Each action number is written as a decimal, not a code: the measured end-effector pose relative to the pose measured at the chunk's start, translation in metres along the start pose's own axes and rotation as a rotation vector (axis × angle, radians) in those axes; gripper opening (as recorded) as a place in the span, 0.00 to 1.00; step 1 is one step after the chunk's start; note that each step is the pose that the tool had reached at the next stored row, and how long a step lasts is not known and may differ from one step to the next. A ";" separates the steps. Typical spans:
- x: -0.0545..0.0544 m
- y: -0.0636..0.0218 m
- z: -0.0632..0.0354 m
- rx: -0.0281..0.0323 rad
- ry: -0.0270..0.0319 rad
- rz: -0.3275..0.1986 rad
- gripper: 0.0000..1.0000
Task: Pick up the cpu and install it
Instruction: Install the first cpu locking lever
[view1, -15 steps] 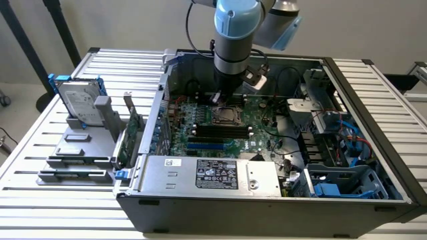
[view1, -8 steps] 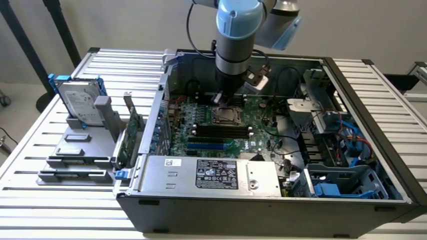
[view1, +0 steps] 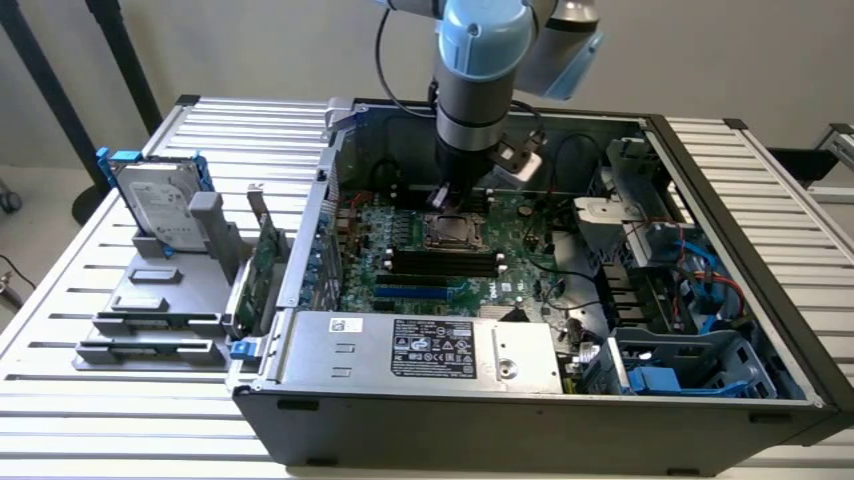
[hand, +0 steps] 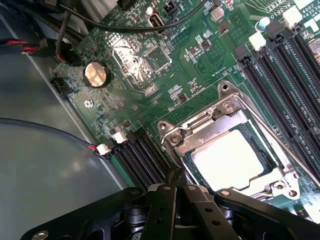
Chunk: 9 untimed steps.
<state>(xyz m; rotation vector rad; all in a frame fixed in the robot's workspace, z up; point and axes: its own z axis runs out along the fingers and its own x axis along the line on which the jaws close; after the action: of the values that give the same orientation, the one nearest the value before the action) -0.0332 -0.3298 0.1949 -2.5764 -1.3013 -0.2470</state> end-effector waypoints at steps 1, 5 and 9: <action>0.001 0.0008 0.0002 0.0000 0.0000 0.000 0.11; 0.003 0.0043 0.0006 -0.0001 -0.0001 0.000 0.11; 0.003 0.0054 0.0006 0.0009 0.0008 0.000 0.11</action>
<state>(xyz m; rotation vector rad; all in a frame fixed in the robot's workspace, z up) -0.0269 -0.3301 0.1945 -2.5754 -1.3008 -0.2474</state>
